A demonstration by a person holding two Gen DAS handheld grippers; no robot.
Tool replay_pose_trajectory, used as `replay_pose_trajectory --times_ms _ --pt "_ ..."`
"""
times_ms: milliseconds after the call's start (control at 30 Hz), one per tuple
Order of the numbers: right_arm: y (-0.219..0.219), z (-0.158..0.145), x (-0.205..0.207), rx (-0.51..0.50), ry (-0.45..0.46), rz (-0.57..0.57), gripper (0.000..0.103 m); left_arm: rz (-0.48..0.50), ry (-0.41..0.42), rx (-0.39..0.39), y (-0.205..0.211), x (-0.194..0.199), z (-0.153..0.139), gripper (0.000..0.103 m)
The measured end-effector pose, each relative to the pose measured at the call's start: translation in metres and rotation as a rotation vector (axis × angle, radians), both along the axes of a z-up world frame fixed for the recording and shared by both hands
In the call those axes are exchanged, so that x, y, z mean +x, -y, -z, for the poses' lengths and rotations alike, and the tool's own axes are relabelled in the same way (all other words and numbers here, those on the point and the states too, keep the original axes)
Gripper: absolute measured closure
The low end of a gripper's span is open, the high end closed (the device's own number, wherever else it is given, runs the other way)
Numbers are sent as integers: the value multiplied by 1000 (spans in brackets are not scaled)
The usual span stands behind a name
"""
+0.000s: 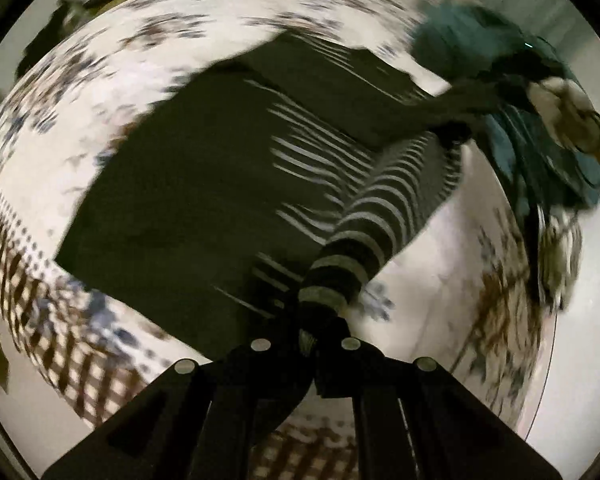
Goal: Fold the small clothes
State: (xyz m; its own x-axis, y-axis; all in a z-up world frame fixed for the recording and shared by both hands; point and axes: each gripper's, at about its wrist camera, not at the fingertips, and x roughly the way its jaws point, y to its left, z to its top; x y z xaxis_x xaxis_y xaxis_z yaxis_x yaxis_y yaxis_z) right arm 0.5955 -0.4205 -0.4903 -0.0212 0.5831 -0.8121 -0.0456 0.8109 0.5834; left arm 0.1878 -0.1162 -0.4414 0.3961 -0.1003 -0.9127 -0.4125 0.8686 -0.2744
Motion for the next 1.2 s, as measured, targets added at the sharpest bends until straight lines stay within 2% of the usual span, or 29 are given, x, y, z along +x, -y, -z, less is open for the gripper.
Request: replay_pose_trajectory --times_ms 133,267,433,533,633,700,767,800,833,867,900,933,967,1000,1033,1100,1200 --pt "-80 -36 11 -20 29 -28 97 -92 -4 -74 -64 -4 17 99" --pt "-170 -42 19 -73 37 -49 98 -131 -11 -112 -113 -10 31 99" --pt "-286 -8 32 -168 27 -83 98 -188 -36 -172 -170 -17 57 99" --pt "-358 29 37 -262 24 -130 98 -223 -57 -216 -192 -22 73 99" --pt "-403 64 38 -310 14 -141 98 -262 -82 -250 -210 -30 87 99" --pt "-423 84 41 -337 -3 -138 98 -289 -104 -260 -224 -36 98 99" --pt "-436 98 43 -353 -26 -124 96 -294 -132 -333 -235 -40 111 96" --pt "-438 104 44 -339 -50 -105 90 -300 -131 -362 -240 -42 113 93" --pt "-436 106 46 -290 -78 -77 88 -305 -126 -378 -243 -45 112 89" --pt "-435 106 46 -255 -96 -64 77 -303 -125 -379 -247 -46 108 78" --pt "-434 102 46 -168 -122 -72 53 -296 -129 -359 -250 -46 102 67" --pt "-431 94 46 -95 -126 -89 42 -281 -123 -336 -252 -46 93 63" --pt "-427 86 45 -75 -108 -91 34 -265 -104 -330 -253 -45 87 61" --pt "-420 74 45 -74 -74 -99 34 -234 -88 -302 -253 -41 79 58" --pt "-415 65 45 -98 -49 -111 34 -191 -74 -262 -249 -34 70 57" --pt "-405 54 45 -209 -14 -146 34 -105 -59 -228 -237 -19 62 55" --pt "-403 60 36 -350 -27 -223 34 56 -78 -178 -206 12 65 54"
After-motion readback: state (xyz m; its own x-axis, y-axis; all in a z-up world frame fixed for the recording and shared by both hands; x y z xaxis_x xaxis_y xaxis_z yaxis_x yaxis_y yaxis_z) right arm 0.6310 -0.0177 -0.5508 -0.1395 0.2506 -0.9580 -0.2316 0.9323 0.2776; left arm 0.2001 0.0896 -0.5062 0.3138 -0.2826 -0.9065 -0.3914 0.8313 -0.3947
